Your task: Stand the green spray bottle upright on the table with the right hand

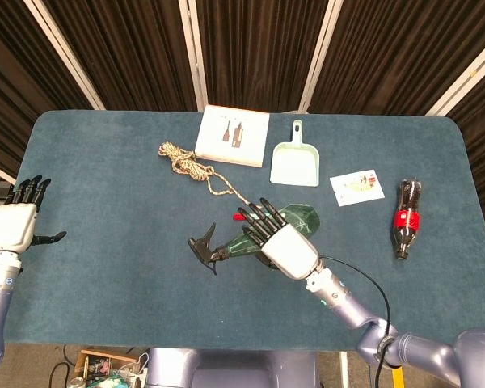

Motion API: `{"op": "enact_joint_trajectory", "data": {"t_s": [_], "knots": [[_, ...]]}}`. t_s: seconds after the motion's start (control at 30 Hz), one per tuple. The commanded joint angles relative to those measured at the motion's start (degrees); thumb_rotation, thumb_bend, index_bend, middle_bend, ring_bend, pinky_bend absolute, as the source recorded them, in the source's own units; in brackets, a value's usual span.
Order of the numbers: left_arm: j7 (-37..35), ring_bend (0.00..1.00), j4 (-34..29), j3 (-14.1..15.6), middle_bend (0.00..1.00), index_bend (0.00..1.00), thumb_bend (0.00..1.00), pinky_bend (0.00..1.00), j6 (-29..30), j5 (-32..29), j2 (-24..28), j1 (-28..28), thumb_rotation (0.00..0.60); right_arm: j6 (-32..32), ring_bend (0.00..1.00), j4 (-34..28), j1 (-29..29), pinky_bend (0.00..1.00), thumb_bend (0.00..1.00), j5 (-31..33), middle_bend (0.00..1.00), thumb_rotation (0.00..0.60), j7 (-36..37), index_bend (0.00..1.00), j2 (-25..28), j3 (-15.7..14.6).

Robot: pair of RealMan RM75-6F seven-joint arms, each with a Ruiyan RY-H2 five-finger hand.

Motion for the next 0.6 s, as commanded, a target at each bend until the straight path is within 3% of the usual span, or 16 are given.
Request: {"op": "enact_joint_trajectory", "data": {"t_s": [0.03,0.17,0.3,0.37,0.6], "knots": [[0.03,0.0,-0.04,0.09,0.0,0.0,0.06,0.17,0.0,0.03,-0.03,-0.02,0.6,9.81,0.0,4.32,-0.25,0.07,0.55,-0.99,0.06,0.6,12.99,0.85,-0.35,3.03],[-0.81,0.0,-0.35,0.32,0.0,0.0,0.06,0.17,-0.36,0.37,0.21,-0.13,0.6,12.24,0.0,4.53,-0.47,0.07,0.55,2.52,0.04,0.6,26.43,0.83,0.09,5.25],[-1.59,0.0,-0.35,0.61,0.0,0.0,0.06,0.17,-0.71,0.92,0.39,-0.34,0.6,8.24,0.0,1.16,-0.97,0.07,0.55,8.53,0.03,0.6,41.53,0.82,2.7,6.25],[-1.75,0.0,-0.35,0.71,0.0,0.0,0.06,0.17,-0.74,1.05,0.4,-0.37,0.6,7.07,0.0,0.54,-1.14,0.06,0.56,10.02,0.03,0.6,45.17,0.82,3.66,6.52],[-2.36,0.0,-0.23,0.75,0.0,0.0,0.06,0.17,-0.54,1.24,0.55,-0.42,0.6,5.38,0.0,-1.19,-3.7,0.0,0.58,13.53,0.01,0.6,63.08,0.81,4.27,4.96]]}}
